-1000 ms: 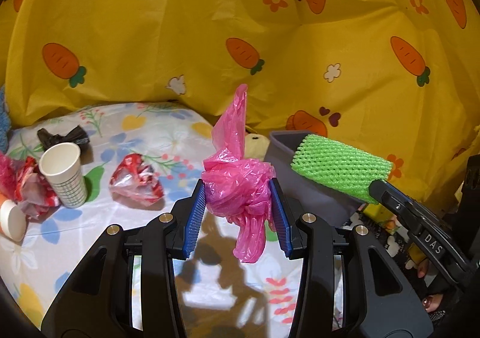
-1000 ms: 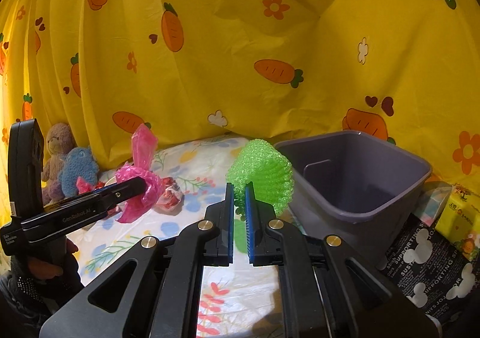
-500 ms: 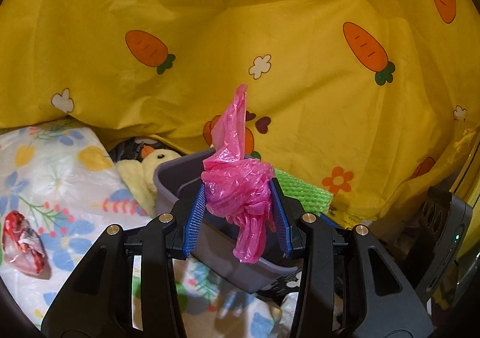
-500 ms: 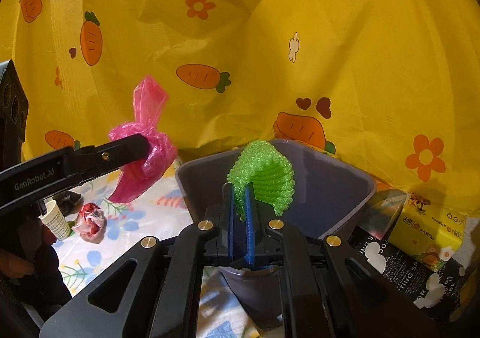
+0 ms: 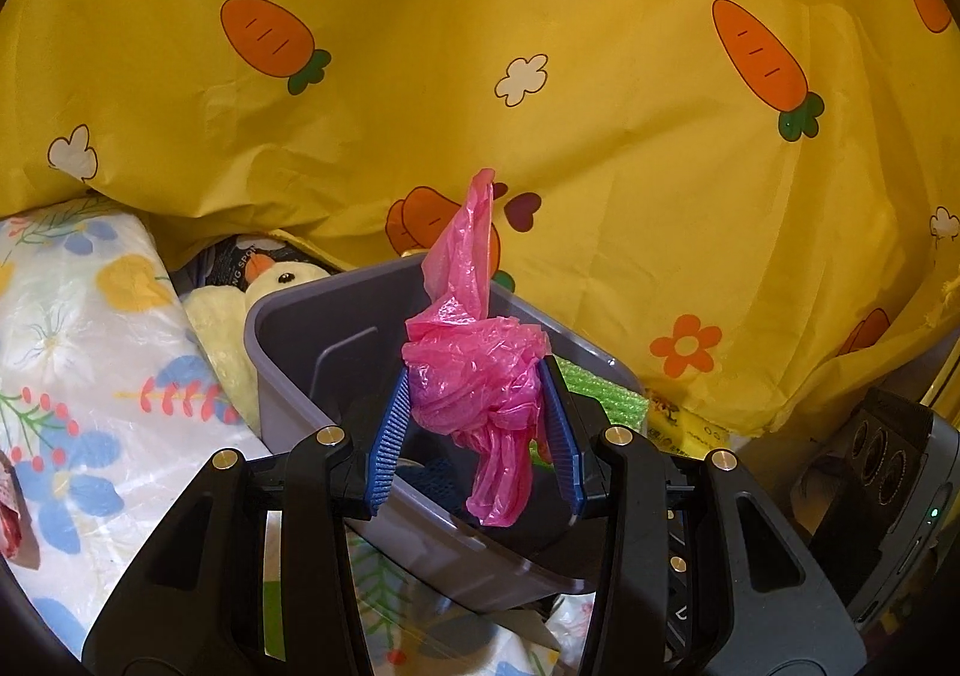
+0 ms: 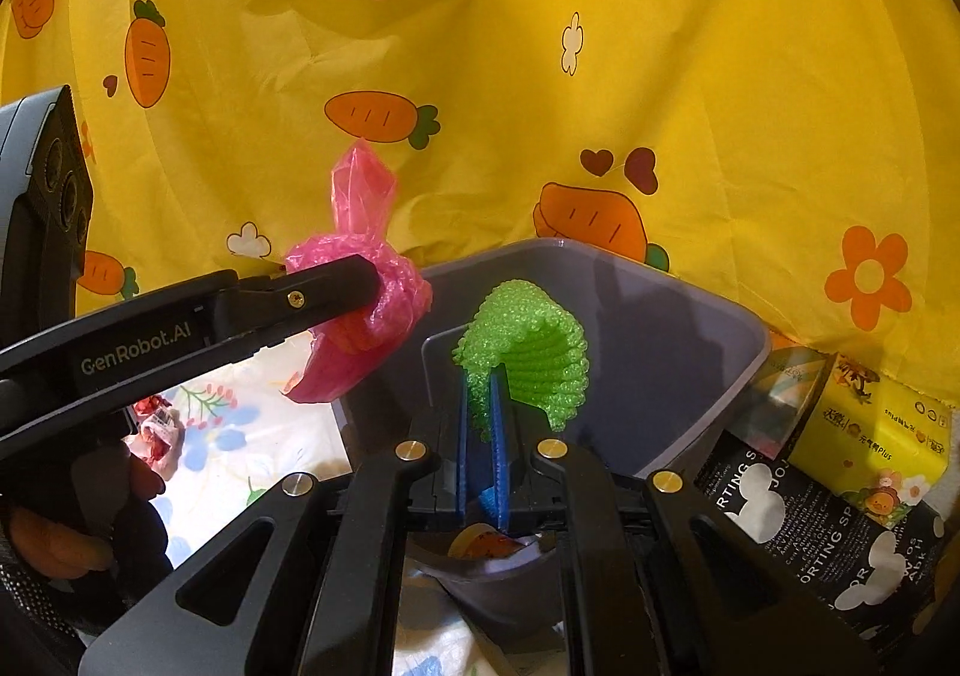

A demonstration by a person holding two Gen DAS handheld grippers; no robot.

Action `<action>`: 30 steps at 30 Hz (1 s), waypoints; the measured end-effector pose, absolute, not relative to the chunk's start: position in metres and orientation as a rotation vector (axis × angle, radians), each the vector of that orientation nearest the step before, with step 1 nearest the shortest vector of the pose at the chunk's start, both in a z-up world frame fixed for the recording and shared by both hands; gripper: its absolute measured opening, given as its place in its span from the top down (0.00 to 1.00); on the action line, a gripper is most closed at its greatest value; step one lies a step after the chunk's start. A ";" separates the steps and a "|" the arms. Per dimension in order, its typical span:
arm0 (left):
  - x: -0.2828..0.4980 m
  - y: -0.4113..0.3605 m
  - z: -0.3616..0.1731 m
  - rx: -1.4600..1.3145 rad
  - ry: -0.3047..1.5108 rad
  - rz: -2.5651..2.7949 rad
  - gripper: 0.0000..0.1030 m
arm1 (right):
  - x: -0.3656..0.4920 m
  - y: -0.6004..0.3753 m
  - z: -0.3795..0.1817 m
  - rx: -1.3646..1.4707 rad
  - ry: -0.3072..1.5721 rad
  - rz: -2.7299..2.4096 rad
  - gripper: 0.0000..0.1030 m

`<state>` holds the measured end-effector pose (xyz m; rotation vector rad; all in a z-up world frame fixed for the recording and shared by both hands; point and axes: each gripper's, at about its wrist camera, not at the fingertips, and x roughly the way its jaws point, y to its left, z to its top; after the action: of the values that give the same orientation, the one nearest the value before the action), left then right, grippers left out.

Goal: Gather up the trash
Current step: 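Open both tools to drop the pink bag and green net into the bin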

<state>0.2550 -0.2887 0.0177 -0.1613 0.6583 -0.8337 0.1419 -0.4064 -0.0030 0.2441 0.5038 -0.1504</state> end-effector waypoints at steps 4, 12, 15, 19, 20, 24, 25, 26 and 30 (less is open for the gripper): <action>0.260 -0.292 0.011 -0.155 0.673 -0.824 0.59 | 0.147 -0.408 -0.008 0.245 0.518 -0.151 0.92; 0.263 -0.297 0.002 -0.152 0.691 -0.820 0.59 | 0.152 -0.408 -0.017 0.247 0.537 -0.148 0.92; 0.264 -0.299 0.000 -0.151 0.696 -0.819 0.57 | 0.153 -0.408 -0.019 0.251 0.543 -0.144 0.92; 0.265 -0.298 -0.001 -0.156 0.697 -0.809 0.53 | 0.155 -0.408 -0.021 0.251 0.549 -0.143 0.92; 0.264 -0.297 -0.002 -0.155 0.696 -0.806 0.49 | 0.155 -0.407 -0.021 0.250 0.551 -0.141 0.92; 0.262 -0.292 -0.001 -0.158 0.682 -0.781 0.26 | 0.154 -0.406 -0.022 0.242 0.550 -0.142 0.75; 0.261 -0.290 0.000 -0.160 0.678 -0.775 0.21 | 0.153 -0.406 -0.021 0.241 0.543 -0.143 0.64; 0.261 -0.288 0.000 -0.161 0.675 -0.761 0.19 | 0.152 -0.406 -0.021 0.240 0.540 -0.145 0.58; 0.260 -0.274 0.003 -0.186 0.664 -0.716 0.11 | 0.150 -0.405 -0.020 0.239 0.538 -0.149 0.52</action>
<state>0.2596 -0.2744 0.0034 -0.1862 0.6643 -0.7160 0.1500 -0.4051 -0.0202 0.2386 0.5377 -0.1486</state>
